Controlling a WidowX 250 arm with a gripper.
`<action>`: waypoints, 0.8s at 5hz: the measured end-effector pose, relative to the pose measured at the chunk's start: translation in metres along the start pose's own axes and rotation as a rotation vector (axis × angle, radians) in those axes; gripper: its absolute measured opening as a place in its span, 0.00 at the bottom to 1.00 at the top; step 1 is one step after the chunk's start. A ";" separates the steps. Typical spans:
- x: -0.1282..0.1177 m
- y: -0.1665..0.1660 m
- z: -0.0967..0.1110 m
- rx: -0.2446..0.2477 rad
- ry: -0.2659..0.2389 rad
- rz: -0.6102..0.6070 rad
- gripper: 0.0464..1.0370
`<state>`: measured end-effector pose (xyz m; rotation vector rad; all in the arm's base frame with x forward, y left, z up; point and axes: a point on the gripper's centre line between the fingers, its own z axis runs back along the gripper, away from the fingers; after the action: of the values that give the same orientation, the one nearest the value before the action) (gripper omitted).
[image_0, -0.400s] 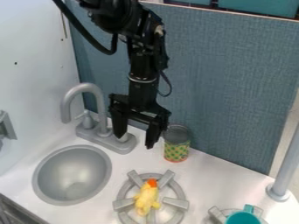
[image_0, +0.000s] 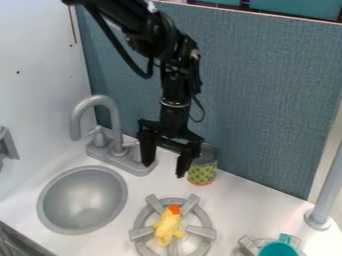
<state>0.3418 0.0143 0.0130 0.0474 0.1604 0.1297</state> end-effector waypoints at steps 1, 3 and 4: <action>0.034 0.001 -0.002 0.030 -0.028 -0.059 0.96; 0.079 0.017 -0.028 0.121 -0.001 -0.201 0.96; 0.092 0.037 -0.036 0.138 0.012 -0.204 0.96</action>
<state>0.4210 0.0641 -0.0349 0.1676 0.1852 -0.0849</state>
